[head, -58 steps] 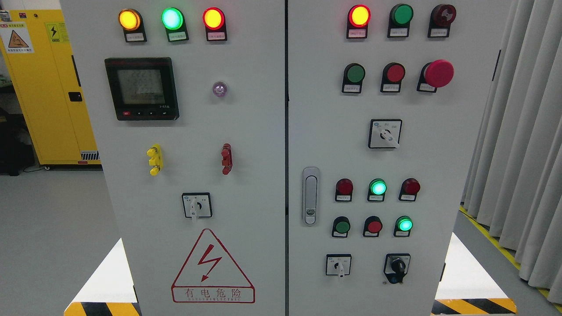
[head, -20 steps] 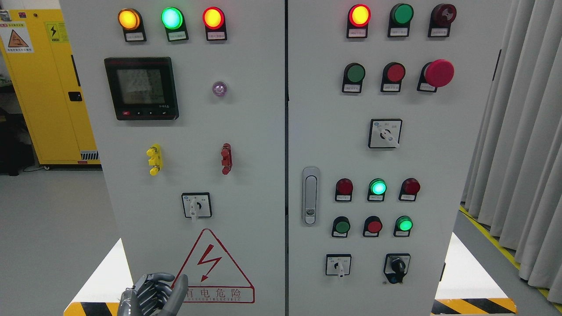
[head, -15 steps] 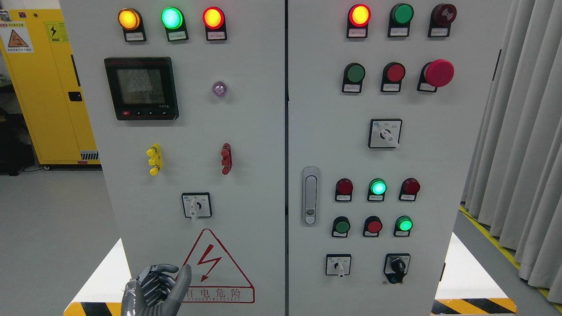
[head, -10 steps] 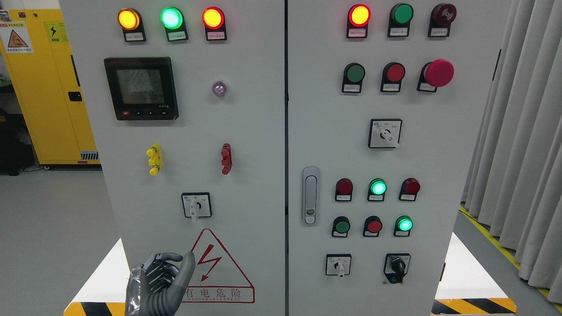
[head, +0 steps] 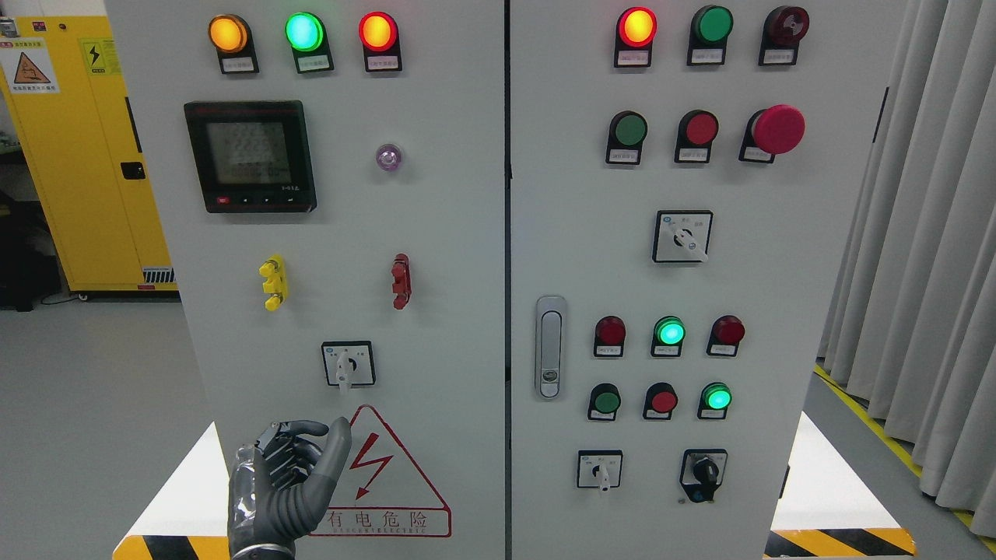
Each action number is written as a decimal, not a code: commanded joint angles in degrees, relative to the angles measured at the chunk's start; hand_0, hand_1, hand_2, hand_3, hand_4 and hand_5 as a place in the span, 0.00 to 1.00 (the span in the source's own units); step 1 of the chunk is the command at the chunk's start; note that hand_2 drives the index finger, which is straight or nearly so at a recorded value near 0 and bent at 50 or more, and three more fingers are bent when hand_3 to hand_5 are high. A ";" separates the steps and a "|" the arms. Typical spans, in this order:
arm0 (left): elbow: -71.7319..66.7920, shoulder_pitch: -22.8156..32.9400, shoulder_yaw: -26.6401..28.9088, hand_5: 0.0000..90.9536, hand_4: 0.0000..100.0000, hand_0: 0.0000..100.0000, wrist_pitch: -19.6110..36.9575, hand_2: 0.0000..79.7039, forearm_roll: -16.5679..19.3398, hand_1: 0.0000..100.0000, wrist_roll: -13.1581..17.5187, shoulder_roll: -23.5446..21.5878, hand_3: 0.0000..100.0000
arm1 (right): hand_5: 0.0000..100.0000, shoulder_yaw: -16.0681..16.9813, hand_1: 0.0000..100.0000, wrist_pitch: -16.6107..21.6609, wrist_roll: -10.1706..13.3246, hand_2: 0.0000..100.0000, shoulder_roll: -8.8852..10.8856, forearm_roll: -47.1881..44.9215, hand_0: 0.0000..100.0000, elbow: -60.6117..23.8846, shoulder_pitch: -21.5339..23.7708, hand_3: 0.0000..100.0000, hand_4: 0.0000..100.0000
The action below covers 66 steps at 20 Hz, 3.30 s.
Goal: Turn on light switch 1
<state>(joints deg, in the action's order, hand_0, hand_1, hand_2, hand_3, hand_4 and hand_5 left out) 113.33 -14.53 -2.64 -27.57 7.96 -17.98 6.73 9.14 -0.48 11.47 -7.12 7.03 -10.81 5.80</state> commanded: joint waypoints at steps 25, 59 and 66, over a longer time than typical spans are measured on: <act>-0.74 -5.60 -0.35 0.93 0.88 0.17 -5.48 0.70 0.39 0.69 -0.83 1.36 0.86 | 0.00 0.00 0.50 0.05 -0.04 0.04 0.00 0.00 0.00 0.00 0.00 0.00 0.00; -2.86 -9.20 -0.44 0.96 0.89 0.21 -9.08 0.71 0.65 0.65 -0.83 1.80 0.89 | 0.00 0.00 0.50 0.05 -0.04 0.04 0.00 0.00 0.00 0.00 0.00 0.00 0.00; -2.94 -9.56 -0.44 0.97 0.89 0.24 -9.00 0.71 0.65 0.65 -0.83 1.80 0.89 | 0.00 0.00 0.50 0.05 -0.04 0.04 0.00 0.00 0.00 0.00 0.00 0.00 0.00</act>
<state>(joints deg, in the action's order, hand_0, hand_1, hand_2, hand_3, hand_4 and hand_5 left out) 110.89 -23.80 -3.08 -36.57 8.60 -18.79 8.47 9.14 -0.49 11.47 -7.12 7.03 -10.81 5.80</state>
